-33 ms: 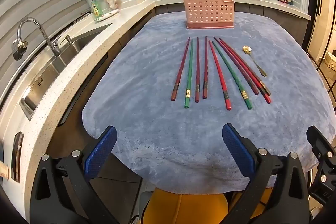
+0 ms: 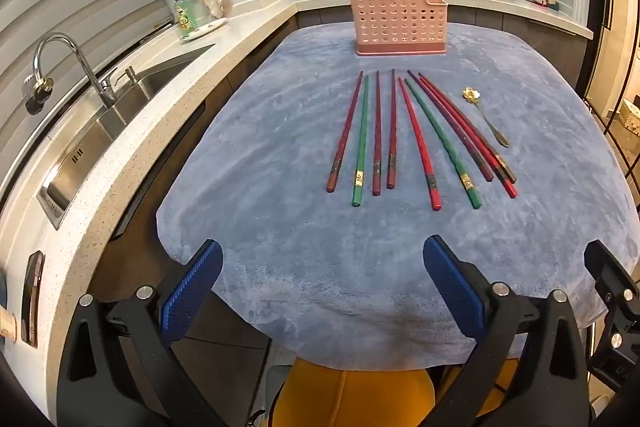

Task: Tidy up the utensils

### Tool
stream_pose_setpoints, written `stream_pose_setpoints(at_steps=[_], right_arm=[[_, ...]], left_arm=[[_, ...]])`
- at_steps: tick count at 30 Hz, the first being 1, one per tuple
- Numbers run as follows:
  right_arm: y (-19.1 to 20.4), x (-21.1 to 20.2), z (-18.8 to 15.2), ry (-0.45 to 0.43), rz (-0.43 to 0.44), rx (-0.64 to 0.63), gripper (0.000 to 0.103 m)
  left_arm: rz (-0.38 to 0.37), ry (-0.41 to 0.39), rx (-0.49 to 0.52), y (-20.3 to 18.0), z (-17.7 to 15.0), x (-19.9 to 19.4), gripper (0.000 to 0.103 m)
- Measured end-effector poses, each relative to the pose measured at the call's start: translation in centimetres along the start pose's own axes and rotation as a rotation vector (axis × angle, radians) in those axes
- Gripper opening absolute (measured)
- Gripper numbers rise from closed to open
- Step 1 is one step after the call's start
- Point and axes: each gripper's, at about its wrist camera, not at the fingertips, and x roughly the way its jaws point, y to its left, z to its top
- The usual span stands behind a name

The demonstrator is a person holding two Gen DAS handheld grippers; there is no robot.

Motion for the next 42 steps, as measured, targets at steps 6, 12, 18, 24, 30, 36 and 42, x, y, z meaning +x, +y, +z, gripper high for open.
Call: stream_pose_setpoints(at_steps=[6,12,18,24,30,36,42], right_arm=[[-0.01,0.08,-0.15,0.006,0.001,0.001,0.096],[0.17,0.01,0.28,0.009,-0.007,-0.003,0.096],[0.21,0.30,0.03,0.012,-0.003,-0.002,0.096],[0.17,0.36,0.02,0.011,-0.001,0.001,0.096],[0.14,0.36,0.02,0.011,0.000,0.002,0.096],[0.05,0.38,-0.04,0.012,0.000,0.004,0.096],[-0.01,0.45,-0.13,0.013,0.001,0.005,0.096]], left_arm=[[-0.007,-0.012,-0.015,-0.15,0.56,-0.11,0.096],[-0.011,-0.037,-0.026,-0.03,0.49,-0.53,0.096],[-0.010,-0.035,-0.033,0.12,0.31,-0.28,0.096],[-0.015,-0.035,-0.023,-0.06,0.27,-0.28,0.096],[-0.018,-0.032,-0.005,-0.29,-0.02,-0.15,0.096],[-0.022,-0.022,-0.009,-0.31,-0.21,0.14,0.096],[-0.028,-0.015,-0.007,-0.30,-0.08,0.14,0.096]])
